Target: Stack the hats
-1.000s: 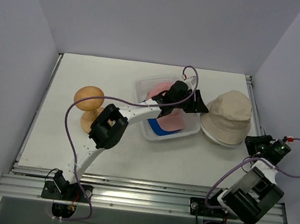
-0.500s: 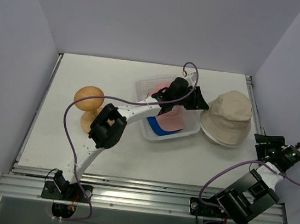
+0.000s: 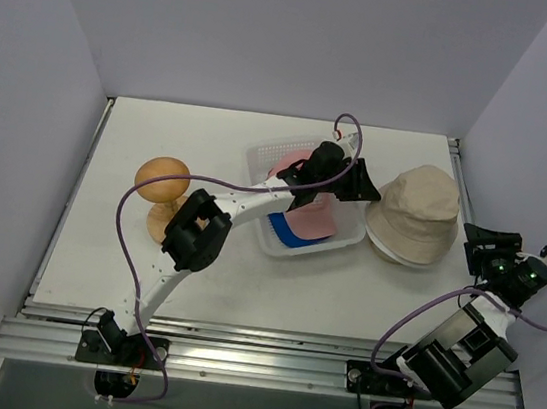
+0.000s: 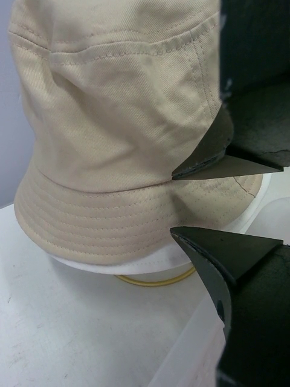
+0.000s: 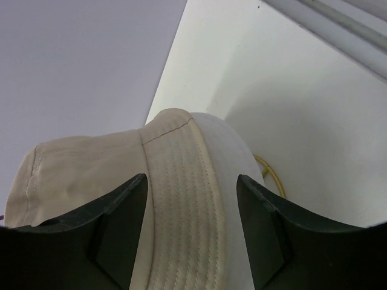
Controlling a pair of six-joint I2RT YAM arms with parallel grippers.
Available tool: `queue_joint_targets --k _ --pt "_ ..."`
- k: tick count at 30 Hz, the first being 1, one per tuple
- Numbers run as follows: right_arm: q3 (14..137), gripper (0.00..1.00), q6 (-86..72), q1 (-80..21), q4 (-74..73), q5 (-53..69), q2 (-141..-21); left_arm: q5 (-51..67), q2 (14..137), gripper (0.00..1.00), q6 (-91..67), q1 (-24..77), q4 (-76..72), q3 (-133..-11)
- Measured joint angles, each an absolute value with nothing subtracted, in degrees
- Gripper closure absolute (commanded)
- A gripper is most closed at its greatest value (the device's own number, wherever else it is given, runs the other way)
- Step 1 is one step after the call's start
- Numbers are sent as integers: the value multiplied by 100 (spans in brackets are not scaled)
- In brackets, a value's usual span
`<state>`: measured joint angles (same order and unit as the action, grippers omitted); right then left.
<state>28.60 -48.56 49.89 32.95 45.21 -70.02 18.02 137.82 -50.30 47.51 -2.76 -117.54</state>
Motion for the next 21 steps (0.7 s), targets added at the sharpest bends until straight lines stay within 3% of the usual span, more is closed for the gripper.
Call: queue_joint_targets --k 12,21 --pt "2770 46 -5531 4788 4600 4746 -7666 1824 13782 58 -5092 4751 -316 -11754" --pt "2757 47 -5673 4626 5004 4777 -7964 1737 13782 50 -5083 4740 -248 -11754"
